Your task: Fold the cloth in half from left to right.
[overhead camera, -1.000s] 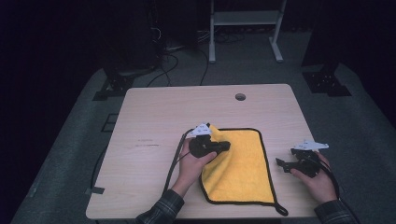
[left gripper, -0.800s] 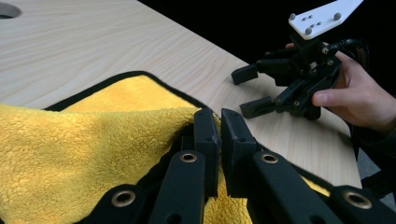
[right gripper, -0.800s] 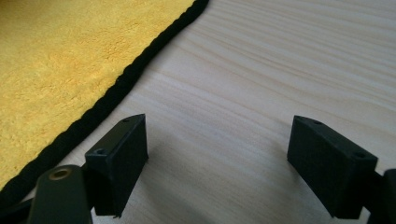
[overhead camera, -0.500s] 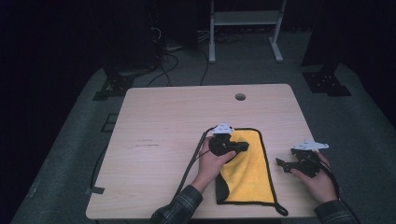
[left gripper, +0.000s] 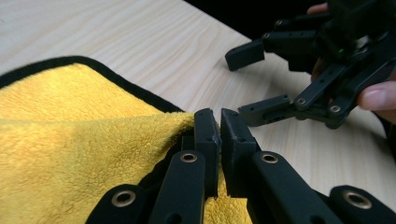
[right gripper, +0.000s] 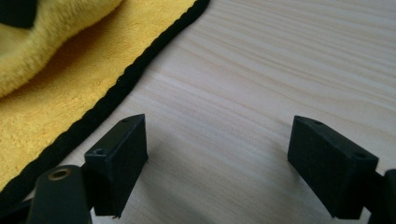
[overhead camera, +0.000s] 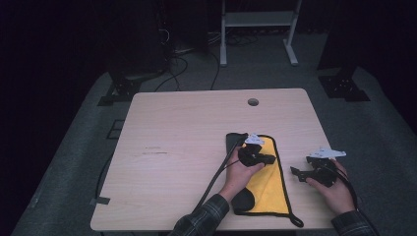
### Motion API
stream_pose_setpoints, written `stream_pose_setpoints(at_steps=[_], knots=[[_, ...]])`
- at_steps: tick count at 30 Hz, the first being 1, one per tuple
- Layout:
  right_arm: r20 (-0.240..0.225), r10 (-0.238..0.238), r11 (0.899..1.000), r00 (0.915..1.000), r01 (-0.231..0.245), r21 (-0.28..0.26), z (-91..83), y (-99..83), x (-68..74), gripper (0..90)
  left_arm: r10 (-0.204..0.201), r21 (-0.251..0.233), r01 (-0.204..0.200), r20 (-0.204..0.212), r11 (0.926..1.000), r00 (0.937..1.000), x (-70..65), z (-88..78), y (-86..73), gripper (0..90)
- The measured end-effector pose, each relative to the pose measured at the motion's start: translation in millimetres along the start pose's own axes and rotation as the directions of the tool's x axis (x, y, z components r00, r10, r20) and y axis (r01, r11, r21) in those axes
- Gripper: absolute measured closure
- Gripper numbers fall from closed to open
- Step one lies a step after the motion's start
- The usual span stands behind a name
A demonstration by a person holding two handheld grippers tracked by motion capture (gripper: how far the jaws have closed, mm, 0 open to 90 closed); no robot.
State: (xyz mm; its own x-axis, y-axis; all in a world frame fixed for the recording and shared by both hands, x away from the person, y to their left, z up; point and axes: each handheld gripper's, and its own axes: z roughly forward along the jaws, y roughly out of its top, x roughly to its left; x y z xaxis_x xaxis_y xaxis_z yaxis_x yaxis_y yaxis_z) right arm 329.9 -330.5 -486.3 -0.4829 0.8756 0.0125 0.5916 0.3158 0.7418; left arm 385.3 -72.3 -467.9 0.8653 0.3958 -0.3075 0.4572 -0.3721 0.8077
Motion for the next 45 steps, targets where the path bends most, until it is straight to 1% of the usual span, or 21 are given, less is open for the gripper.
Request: stream_pose_setpoints(at_steps=[7, 8, 9, 10, 11, 13, 14, 15, 18, 22, 23, 24, 28, 29, 32, 36, 37, 39, 41, 44, 45], knots=[[-0.003, -0.002, 1.0, 1.0, 0.002, 0.0, 0.3, 0.2, -0.2, 18.5, -0.003, 0.027, 0.003, 0.0, 0.9996, 1.0, -1.2, 10.5, 0.8, 82.4], [-0.003, -0.002, 1.0, 1.0, 0.002, 0.0, 0.3, 0.2, -0.2, 18.5, 0.004, 0.033, -0.004, 0.005, 0.9995, 1.0, -1.5, 12.5, 0.9, 82.4], [-0.003, -0.002, 1.0, 1.0, 0.002, 0.0, 0.3, 0.2, -0.3, 18.5, 0.003, 0.034, -0.003, 0.008, 0.9994, 1.0, -2.7, 14.0, 1.1, 80.3], [-0.003, -0.002, 1.0, 1.0, 0.002, 0.0, 0.3, 0.2, -0.3, 18.5, 0.012, 0.035, -0.012, 0.006, 0.9993, 0.9999, -3.9, 14.5, 1.6, 75.6], [-0.003, -0.002, 1.0, 1.0, 0.002, 0.0, 0.3, 0.2, -0.3, 18.5, 0.021, 0.032, -0.022, 0.008, 0.9993, 0.9997, -4.7, 13.9, 2.5, 75.6], [-0.003, -0.001, 1.0, 1.0, 0.001, 0.0, 0.3, 0.2, -0.2, 18.5, 0.03, 0.014, -0.03, 0.014, 0.9995, 0.9995, -6.0, 9.7, 5.4, 71.0], [-0.003, -0.001, 1.0, 1.0, 0.001, 0.0, 0.3, 0.2, -0.2, 18.4, 0.039, -0.001, -0.039, 0.013, 0.9992, 0.9991, -7.2, 2.3, 9.0, 66.9], [-0.003, -0.001, 1.0, 1.0, 0.001, 0.0, 0.3, 0.2, -0.2, 18.4, 0.039, -0.001, -0.039, 0.013, 0.9992, 0.9991, -7.2, 2.3, 9.0, 65.1], [-0.003, -0.003, 1.0, 1.0, 0.003, 0.0, 0.3, 0.2, -0.3, 18.4, 0.053, -0.026, -0.053, 0.001, 0.9983, 0.9986, -6.4, -14.5, 13.0, 63.0], [-0.003, -0.002, 1.0, 1.0, 0.002, 0.0, 0.3, 0.2, -0.2, 18.4, 0.061, -0.036, -0.062, -0.035, 0.9974, 0.9975, -1.0, -40.9, 11.4, 60.2], [-0.003, -0.003, 1.0, 1.0, 0.003, 0.001, 0.3, 0.2, -0.3, 18.4, 0.064, -0.035, -0.067, -0.066, 0.9972, 0.9957, 2.5, -53.7, 7.4, 58.1], [-0.003, -0.003, 1.0, 1.0, 0.003, 0.001, 0.3, 0.2, -0.3, 18.4, 0.064, -0.035, -0.067, -0.066, 0.9972, 0.9957, 2.5, -53.7, 7.4, 57.2], [-0.002, -0.003, 1.0, 1.0, 0.003, 0.0, 0.3, 0.2, -0.2, 18.4, 0.061, -0.026, -0.065, -0.124, 0.9976, 0.9904, 10.1, -77.2, -5.6, 55.0], [-0.002, -0.003, 1.0, 1.0, 0.003, 0.0, 0.2, 0.1, -0.1, 18.4, 0.054, -0.02, -0.057, -0.142, 0.9982, 0.9884, 12.6, -83.7, -10.4, 52.3], [-0.002, -0.003, 1.0, 1.0, 0.003, 0.0, 0.2, 0.1, -0.1, 18.4, 0.049, 0.002, -0.049, -0.173, 0.9988, 0.9838, 17.8, -94.6, -22.0, 50.8], [-0.001, -0.003, 1.0, 1.0, 0.003, 0.0, 0.2, 0.0, 0.0, 18.4, 0.046, 0.035, -0.039, -0.224, 0.9986, 0.9734, 23.5, -105.2, -36.5, 47.8], [0.0, -0.002, 1.0, 1.0, 0.002, 0.0, 0.1, 0.0, 0.0, 18.4, 0.04, 0.046, -0.03, -0.242, 0.9985, 0.9693, 25.9, -107.7, -40.4, 47.2], [0.0, -0.001, 1.0, 1.0, 0.001, 0.001, 0.0, -0.1, 0.2, 18.4, 0.023, 0.051, -0.011, -0.254, 0.9987, 0.967, 29.4, -109.0, -47.0, 46.1], [0.0, 0.0, 1.0, 1.0, 0.0, 0.001, 0.0, -0.1, 0.2, 18.4, 0.018, 0.059, -0.002, -0.271, 0.9983, 0.9624, 32.2, -108.2, -52.2, 46.1], [0.0, -0.002, 1.0, 1.0, 0.002, 0.0, 0.0, -0.1, 0.1, 18.4, 0.007, 0.068, 0.012, -0.278, 0.9976, 0.9606, 34.8, -104.8, -56.2, 46.0], [0.0, -0.001, 1.0, 1.0, 0.001, 0.0, 0.0, -0.1, 0.2, 18.4, 0.007, 0.072, 0.013, -0.273, 0.9973, 0.9621, 35.0, -103.1, -56.9, 46.0]])
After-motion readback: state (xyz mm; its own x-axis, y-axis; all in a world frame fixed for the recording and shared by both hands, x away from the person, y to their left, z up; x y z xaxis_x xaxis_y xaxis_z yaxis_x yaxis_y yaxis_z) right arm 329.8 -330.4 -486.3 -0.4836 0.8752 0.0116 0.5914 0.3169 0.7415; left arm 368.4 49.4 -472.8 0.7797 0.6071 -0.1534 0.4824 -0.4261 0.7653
